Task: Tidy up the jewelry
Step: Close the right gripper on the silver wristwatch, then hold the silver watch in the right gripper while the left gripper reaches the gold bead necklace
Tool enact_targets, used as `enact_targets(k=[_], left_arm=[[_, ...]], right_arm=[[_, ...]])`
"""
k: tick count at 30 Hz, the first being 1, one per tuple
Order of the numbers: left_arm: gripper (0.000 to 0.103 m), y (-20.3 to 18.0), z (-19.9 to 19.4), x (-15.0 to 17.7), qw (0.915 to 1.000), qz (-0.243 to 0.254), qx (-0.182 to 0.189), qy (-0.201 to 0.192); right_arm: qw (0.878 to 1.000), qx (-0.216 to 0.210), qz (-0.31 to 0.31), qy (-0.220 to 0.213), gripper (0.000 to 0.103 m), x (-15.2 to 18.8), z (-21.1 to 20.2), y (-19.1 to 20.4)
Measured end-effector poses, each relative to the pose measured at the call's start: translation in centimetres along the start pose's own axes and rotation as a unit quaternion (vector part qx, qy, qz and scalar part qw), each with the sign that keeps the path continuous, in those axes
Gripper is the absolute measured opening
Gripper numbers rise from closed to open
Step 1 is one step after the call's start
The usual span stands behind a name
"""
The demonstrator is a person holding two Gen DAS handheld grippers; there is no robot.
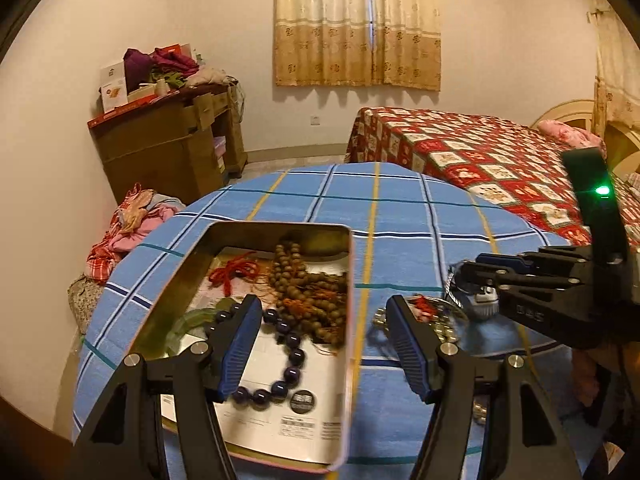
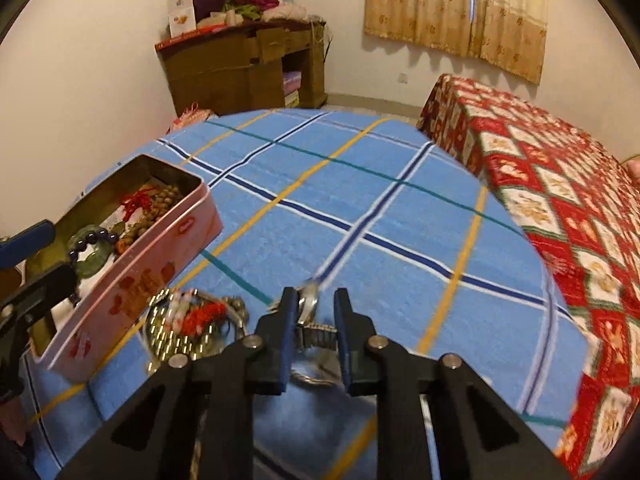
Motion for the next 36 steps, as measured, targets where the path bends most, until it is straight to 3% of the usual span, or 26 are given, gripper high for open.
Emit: enact_targets(k=[9, 13, 19, 30, 36], left_arm=[[0.065, -5.0, -0.1, 0.2, 0.9986, 0.037, 0.037, 0.007], [0.065, -6.9, 1.3, 1.1, 0.9969, 0.042, 0.058, 0.032], [0.065, -7.8, 3.8, 2.6, 0.9937, 0.041, 0.058, 0.086], [0.065, -7.5, 6.4, 2.1, 0.9925, 0.033, 0.04, 0.111], [0.065, -8.8, 5.9, 2.8, 0.9908, 0.047, 0.055, 0.114]], right_arm=[[1.0, 0.008, 0.011, -0.028, 0.02, 2.5, -4.4, -1.0], [0.999, 0.007, 0.021, -0.031, 0.02, 2.6, -4.5, -1.9], [0.999, 0.002, 0.03, -0.039, 0.02, 2.8, -4.6, -2.6], [0.999, -0.002, 0.03, -0.043, 0.02, 3.2, -4.7, -2.4], [0.999, -0.003, 0.027, -0.043, 0.02, 3.4, -4.6, -2.2]])
Point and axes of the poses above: each gripper's, at about its wrist camera, not at the fingertips, and z roughly the way its jaws point, y to its left, x to its underside, the point moved 7 cm from there along z, roughly the way its jaws point, and after that the axes turned 5 degrees about -y, right-handed, at the moved point
